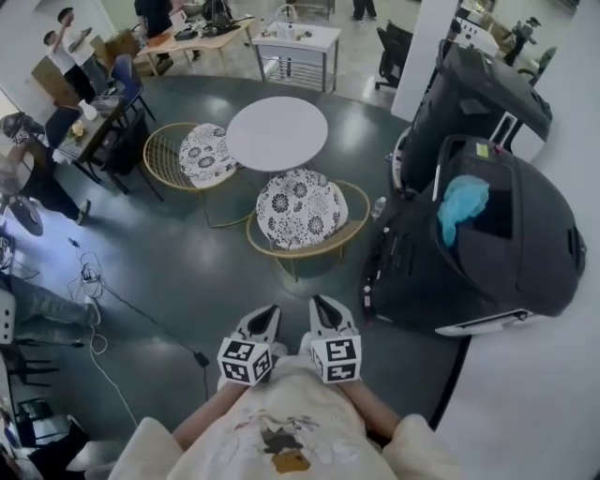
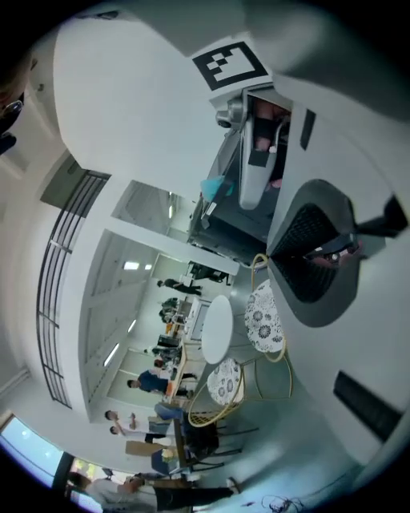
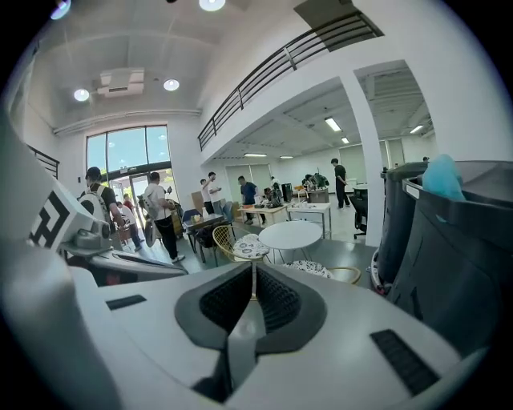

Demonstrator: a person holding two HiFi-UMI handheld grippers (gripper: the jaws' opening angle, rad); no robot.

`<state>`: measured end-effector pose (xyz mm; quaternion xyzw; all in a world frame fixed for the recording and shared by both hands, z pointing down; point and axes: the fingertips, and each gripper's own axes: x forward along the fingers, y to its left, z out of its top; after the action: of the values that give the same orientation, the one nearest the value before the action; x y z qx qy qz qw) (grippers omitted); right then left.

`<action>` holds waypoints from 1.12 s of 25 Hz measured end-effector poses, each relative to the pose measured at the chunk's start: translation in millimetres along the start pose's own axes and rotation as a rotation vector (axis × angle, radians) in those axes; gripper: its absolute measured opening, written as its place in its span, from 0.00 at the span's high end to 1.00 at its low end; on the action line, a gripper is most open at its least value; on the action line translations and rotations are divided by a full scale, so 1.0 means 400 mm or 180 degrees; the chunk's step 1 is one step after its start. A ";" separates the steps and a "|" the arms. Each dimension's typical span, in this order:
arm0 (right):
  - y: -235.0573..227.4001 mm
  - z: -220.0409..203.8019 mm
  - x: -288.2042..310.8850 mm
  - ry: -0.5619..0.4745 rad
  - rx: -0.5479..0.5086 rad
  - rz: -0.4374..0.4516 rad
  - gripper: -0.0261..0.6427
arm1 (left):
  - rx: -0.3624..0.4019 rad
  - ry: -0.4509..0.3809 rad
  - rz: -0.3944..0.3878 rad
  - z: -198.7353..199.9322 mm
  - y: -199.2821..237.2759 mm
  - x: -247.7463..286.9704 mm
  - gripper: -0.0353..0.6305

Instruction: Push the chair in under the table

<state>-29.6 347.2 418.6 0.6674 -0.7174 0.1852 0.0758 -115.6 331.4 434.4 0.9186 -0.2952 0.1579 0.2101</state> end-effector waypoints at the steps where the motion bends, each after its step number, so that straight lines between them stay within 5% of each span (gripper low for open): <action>1: 0.009 0.015 0.003 -0.0026 -0.0004 0.0045 0.93 | -0.0025 -0.0040 0.0091 0.013 0.021 -0.013 0.93; 5: 0.061 0.066 0.004 -0.0161 -0.0036 0.0308 0.93 | -0.0214 -0.0108 0.0275 0.059 0.050 -0.064 0.93; 13: 0.186 0.180 -0.005 -0.0564 -0.0075 0.0672 0.93 | 0.0080 -0.0311 0.0321 0.163 -0.001 -0.132 0.93; 16: 0.220 0.149 -0.002 -0.0441 -0.0060 0.0875 0.95 | 0.0165 -0.0319 0.0211 0.158 -0.043 -0.136 0.93; 28: 0.246 0.107 -0.003 -0.0298 -0.0338 0.0797 0.95 | 0.0088 -0.0396 0.0231 0.139 -0.032 -0.148 0.93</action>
<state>-120.5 336.6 362.5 0.5755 -0.8066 0.1237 0.0539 -144.5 342.5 358.3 0.9181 -0.3386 0.1121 0.1728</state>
